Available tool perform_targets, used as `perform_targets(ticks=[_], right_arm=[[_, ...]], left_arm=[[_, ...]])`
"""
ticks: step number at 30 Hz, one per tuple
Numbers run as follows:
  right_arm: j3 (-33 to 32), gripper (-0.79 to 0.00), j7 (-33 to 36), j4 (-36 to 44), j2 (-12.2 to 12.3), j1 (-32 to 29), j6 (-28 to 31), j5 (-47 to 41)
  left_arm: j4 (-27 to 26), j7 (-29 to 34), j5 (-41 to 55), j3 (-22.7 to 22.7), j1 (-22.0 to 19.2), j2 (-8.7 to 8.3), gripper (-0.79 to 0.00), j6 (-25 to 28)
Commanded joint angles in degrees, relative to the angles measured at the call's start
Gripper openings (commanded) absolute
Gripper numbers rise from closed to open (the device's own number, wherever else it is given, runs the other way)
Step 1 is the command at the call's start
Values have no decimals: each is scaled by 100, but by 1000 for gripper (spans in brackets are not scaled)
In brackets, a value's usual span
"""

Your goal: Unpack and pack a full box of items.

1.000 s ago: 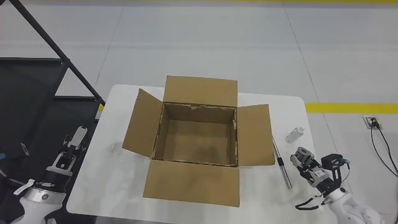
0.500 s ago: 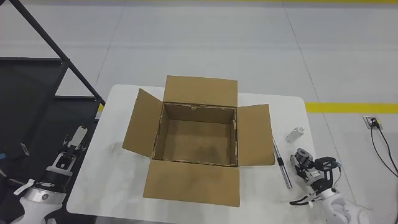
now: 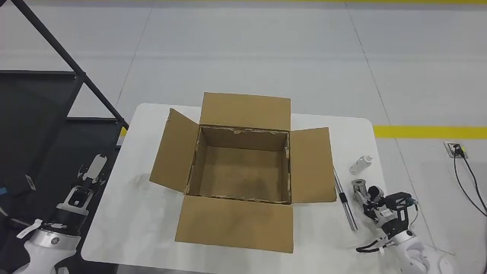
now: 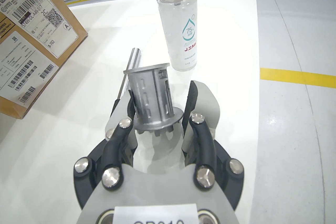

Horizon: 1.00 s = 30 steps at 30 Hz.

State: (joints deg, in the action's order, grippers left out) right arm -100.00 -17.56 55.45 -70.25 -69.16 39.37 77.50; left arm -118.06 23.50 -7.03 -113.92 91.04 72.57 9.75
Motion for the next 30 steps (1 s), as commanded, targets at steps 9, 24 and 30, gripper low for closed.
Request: perform_targets(ticks=[9, 24, 30], right_arm=[[75, -425, 41, 28, 71, 12, -55, 24], [178, -443, 30, -41, 151, 56, -46, -176], [-13, -394, 16, 98, 219, -41, 778, -870]], left_arm=[[0, 0, 0, 0, 0, 0, 0, 0], [0, 0, 0, 0, 0, 0, 0, 0], [-11, -46, 3, 22, 10, 0, 0, -11]])
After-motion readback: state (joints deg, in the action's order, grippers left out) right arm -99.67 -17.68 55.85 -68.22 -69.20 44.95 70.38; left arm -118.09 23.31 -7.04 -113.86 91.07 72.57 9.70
